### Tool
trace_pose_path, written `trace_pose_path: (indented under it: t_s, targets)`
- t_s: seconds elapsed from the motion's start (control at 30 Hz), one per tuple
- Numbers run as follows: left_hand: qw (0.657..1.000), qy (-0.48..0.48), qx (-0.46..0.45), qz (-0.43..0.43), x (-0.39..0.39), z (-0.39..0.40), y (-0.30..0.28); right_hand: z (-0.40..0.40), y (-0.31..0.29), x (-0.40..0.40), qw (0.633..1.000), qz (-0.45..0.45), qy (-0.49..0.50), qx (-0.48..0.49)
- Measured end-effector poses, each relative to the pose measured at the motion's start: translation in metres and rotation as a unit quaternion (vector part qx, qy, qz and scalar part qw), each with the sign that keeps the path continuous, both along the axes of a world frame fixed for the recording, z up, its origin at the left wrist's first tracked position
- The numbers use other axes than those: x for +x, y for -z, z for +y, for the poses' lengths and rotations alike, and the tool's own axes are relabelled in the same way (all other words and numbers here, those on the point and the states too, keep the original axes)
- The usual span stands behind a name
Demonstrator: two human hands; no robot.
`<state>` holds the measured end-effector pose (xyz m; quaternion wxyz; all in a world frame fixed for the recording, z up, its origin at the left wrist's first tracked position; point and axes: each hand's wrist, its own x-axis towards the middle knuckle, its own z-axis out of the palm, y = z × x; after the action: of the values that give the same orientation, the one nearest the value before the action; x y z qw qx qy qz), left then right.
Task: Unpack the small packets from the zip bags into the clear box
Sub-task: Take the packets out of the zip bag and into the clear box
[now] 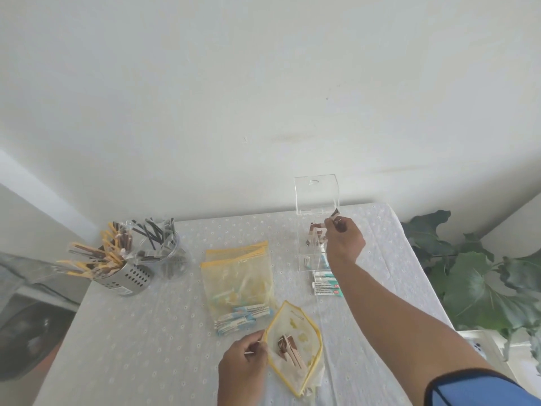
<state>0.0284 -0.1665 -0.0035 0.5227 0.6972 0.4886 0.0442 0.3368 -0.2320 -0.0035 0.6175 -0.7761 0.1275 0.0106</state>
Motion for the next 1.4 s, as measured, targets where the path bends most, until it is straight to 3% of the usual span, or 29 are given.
trace_pose_path:
  t_s: [0.27, 0.37, 0.43, 0.73, 0.83, 0.9, 0.97, 1.07, 1.13, 1.23, 1.4]
  targets:
    - [1.000, 0.007, 0.001, -0.018, 0.000, -0.007, 0.003, -0.002, 0.009, 0.006, 0.991, -0.063, -0.070, -0.097]
    - [1.000, 0.009, 0.001, -0.021, 0.000, -0.008, 0.004, -0.005, 0.013, 0.006, 0.948, -0.047, -0.141, -0.283]
    - [1.000, 0.011, 0.002, -0.021, -0.002, -0.008, 0.005, -0.009, 0.008, 0.004, 0.926, -0.025, -0.162, -0.339]
    - [0.998, 0.001, -0.029, -0.054, -0.001, -0.012, 0.005, -0.046, -0.009, -0.035, 0.962, -0.014, -0.141, -0.231]
    - [0.998, 0.018, -0.026, -0.059, -0.001, -0.009, 0.004, -0.062, -0.017, -0.083, 0.974, -0.073, -0.180, -0.118]
    - [0.997, 0.018, -0.027, -0.063, 0.000, -0.007, 0.003, -0.075, -0.017, -0.126, 0.939, -0.129, -0.315, -0.045]
    - [0.997, 0.019, -0.028, -0.064, 0.001, -0.006, 0.003, -0.078, -0.010, -0.163, 0.874, -0.122, -0.464, -0.075]
    - [0.998, 0.037, -0.008, -0.057, 0.001, -0.007, 0.003, -0.063, 0.018, -0.187, 0.757, -0.019, -0.590, -0.278]
    - [0.998, 0.045, 0.004, -0.046, -0.001, -0.009, 0.005, -0.050, 0.035, -0.192, 0.712, 0.040, -0.566, -0.414]
    - [0.997, 0.060, 0.021, -0.031, -0.002, -0.010, 0.008, -0.034, 0.044, -0.201, 0.727, 0.076, -0.488, -0.478]
    - [0.994, 0.091, 0.053, -0.015, -0.002, -0.014, 0.009, -0.025, 0.057, -0.219, 0.780, 0.111, -0.429, -0.441]
